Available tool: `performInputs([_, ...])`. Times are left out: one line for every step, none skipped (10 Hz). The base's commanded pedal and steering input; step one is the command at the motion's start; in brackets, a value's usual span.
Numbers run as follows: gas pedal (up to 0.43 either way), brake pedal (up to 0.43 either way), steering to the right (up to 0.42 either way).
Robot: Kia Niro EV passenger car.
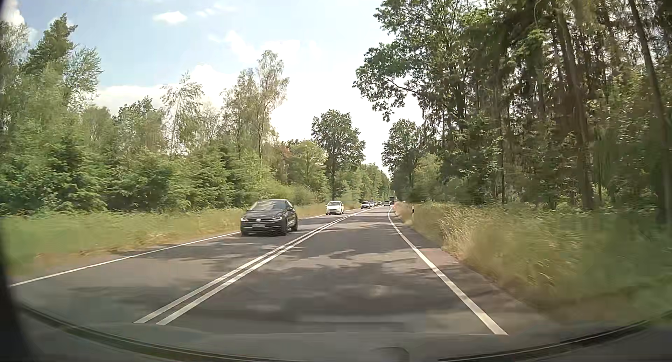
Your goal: Follow the waypoints while adhering to traffic rules and regulations
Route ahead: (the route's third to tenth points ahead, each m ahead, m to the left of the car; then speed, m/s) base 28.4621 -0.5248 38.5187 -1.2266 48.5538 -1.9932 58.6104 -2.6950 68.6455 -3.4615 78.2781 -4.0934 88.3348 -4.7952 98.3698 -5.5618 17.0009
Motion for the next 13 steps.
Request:
performInputs([0.047,0.037,0.007])
performInputs([0.047,0.03,0.007])
performInputs([0.047,0.037,0.008])
performInputs([0.047,0.037,0.008])
performInputs([0.047,0.03,0.008])
performInputs([0.047,0.037,0.008])
performInputs([0.047,0.037,0.009])
performInputs([0.047,0.037,0.009])
performInputs([0.047,0.037,0.008])
performInputs([0.047,0.037,0.009])
performInputs([0.047,0.037,0.009])
performInputs([0.047,0.037,0.009])
performInputs([0.047,0.03,0.009])
